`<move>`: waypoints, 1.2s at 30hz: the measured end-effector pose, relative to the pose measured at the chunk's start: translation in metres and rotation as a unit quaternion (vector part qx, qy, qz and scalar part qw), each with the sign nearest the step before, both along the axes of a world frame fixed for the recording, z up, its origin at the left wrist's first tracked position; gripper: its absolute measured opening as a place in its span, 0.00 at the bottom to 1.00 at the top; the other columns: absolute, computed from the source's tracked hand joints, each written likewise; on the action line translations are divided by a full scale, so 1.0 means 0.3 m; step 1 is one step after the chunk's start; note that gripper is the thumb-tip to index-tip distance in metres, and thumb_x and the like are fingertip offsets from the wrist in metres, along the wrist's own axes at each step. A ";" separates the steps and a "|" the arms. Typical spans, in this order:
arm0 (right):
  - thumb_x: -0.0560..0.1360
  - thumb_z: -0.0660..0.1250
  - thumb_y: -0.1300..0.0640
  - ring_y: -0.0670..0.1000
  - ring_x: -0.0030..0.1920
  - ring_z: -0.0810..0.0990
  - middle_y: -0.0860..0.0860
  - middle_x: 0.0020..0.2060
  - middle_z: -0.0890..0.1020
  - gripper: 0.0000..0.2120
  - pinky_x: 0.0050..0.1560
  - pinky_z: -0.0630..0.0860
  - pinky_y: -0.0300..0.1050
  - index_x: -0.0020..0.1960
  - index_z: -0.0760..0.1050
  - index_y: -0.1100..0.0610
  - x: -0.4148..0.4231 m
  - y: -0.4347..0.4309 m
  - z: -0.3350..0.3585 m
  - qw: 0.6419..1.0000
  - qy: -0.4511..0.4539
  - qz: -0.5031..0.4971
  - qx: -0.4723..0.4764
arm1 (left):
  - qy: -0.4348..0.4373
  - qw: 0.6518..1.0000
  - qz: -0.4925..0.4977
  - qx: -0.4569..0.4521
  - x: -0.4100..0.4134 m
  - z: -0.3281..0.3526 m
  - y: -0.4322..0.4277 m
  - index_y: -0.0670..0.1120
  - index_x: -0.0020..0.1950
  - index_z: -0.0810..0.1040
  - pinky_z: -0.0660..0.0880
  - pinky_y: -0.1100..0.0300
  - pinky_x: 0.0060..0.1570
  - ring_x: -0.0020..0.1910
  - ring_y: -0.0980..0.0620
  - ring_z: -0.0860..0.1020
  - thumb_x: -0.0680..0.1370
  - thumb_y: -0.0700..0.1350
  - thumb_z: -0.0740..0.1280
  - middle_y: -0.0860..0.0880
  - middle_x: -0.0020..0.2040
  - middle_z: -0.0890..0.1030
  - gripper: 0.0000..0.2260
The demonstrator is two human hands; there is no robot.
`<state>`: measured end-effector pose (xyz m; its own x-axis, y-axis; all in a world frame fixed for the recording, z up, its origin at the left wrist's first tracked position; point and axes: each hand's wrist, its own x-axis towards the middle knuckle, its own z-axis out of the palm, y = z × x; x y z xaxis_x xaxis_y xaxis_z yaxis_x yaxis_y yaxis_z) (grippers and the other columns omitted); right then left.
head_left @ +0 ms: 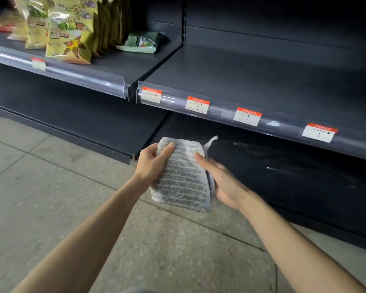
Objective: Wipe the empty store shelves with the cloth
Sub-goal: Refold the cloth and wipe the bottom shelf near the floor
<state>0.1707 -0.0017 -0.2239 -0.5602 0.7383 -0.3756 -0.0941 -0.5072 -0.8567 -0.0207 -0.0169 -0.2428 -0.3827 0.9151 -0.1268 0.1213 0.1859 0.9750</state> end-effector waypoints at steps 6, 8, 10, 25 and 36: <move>0.74 0.73 0.55 0.49 0.48 0.82 0.48 0.49 0.83 0.14 0.45 0.77 0.40 0.58 0.75 0.55 -0.080 0.038 -0.162 0.943 -0.244 -0.161 0.157 | 0.205 0.978 0.041 -0.003 -0.050 -0.127 0.056 0.48 0.36 0.74 0.67 0.64 0.32 0.32 0.57 0.74 0.76 0.57 0.69 0.54 0.32 0.77 0.16; 0.76 0.70 0.53 0.49 0.55 0.80 0.49 0.57 0.81 0.20 0.54 0.77 0.44 0.66 0.70 0.52 -0.120 0.073 -0.188 0.922 -0.276 -0.178 0.204 | 0.229 0.970 0.082 0.025 -0.075 -0.141 0.109 0.49 0.46 0.78 0.72 0.60 0.40 0.41 0.54 0.78 0.77 0.59 0.68 0.53 0.41 0.81 0.13; 0.78 0.66 0.53 0.53 0.66 0.74 0.51 0.67 0.76 0.27 0.67 0.71 0.52 0.75 0.62 0.50 -0.154 0.105 -0.207 0.907 -0.308 -0.161 0.238 | 0.221 0.968 0.112 0.045 -0.093 -0.147 0.159 0.49 0.63 0.76 0.73 0.55 0.55 0.55 0.52 0.78 0.79 0.59 0.64 0.51 0.57 0.81 0.19; 0.81 0.59 0.54 0.53 0.79 0.53 0.56 0.77 0.62 0.22 0.78 0.43 0.55 0.74 0.65 0.56 -0.045 0.155 -0.365 0.743 -0.504 -0.038 0.439 | 0.563 0.792 -0.169 -0.164 -0.002 -0.329 0.383 0.58 0.80 0.42 0.35 0.38 0.74 0.79 0.41 0.37 0.75 0.73 0.39 0.48 0.81 0.40 0.37; 0.81 0.59 0.59 0.54 0.79 0.52 0.58 0.77 0.62 0.21 0.77 0.39 0.56 0.73 0.67 0.58 0.243 0.158 -0.352 0.742 -0.533 -0.167 0.371 | 0.571 0.781 -0.237 -0.091 0.344 -0.315 0.563 0.58 0.80 0.47 0.37 0.39 0.74 0.79 0.40 0.39 0.74 0.74 0.40 0.46 0.82 0.44 0.38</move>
<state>0.2437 0.0456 -0.3295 0.0230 0.9941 0.1059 0.8230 0.0413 -0.5666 0.0826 0.1521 -0.3374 0.0356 0.9949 -0.0944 0.9894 -0.0218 0.1437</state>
